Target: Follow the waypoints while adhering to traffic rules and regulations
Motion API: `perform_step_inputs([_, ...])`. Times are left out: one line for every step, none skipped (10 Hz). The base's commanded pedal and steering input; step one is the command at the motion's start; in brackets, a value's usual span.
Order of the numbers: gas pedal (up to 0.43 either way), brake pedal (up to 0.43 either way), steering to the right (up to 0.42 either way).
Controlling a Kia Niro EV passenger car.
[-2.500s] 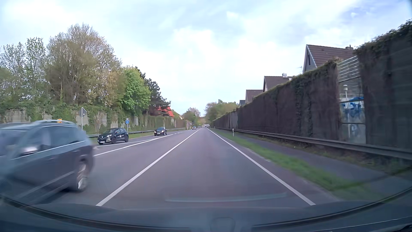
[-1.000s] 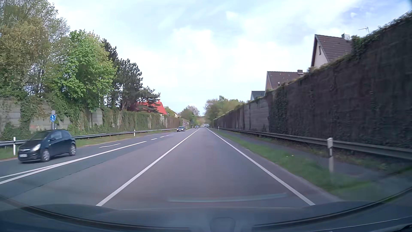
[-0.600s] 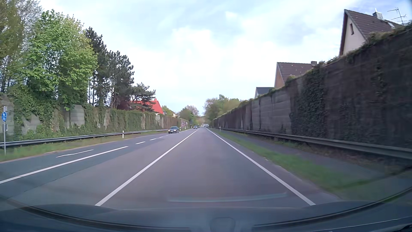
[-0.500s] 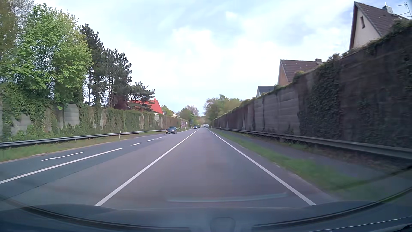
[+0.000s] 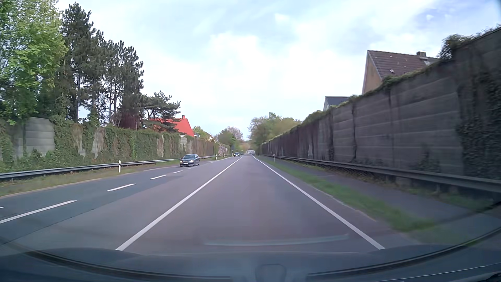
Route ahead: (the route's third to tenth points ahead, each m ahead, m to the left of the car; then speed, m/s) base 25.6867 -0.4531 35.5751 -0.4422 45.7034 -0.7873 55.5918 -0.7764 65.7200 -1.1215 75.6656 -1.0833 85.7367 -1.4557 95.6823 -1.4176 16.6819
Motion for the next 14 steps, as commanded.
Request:
perform_step_inputs([0.15,0.0,-0.006])
perform_step_inputs([0.138,0.0,-0.006])
perform_step_inputs([0.138,0.0,-0.005])
perform_step_inputs([0.138,0.0,-0.005])
perform_step_inputs([0.138,0.0,-0.005])
perform_step_inputs([0.138,0.0,-0.005])
perform_step_inputs([0.138,0.0,-0.005])
perform_step_inputs([0.138,0.0,-0.004])
perform_step_inputs([0.138,0.0,-0.005])
perform_step_inputs([0.138,0.0,-0.005])
perform_step_inputs([0.13,0.0,-0.004])
perform_step_inputs([0.118,0.0,-0.004])
perform_step_inputs([0.11,0.0,-0.005])
perform_step_inputs([0.11,0.0,-0.004])
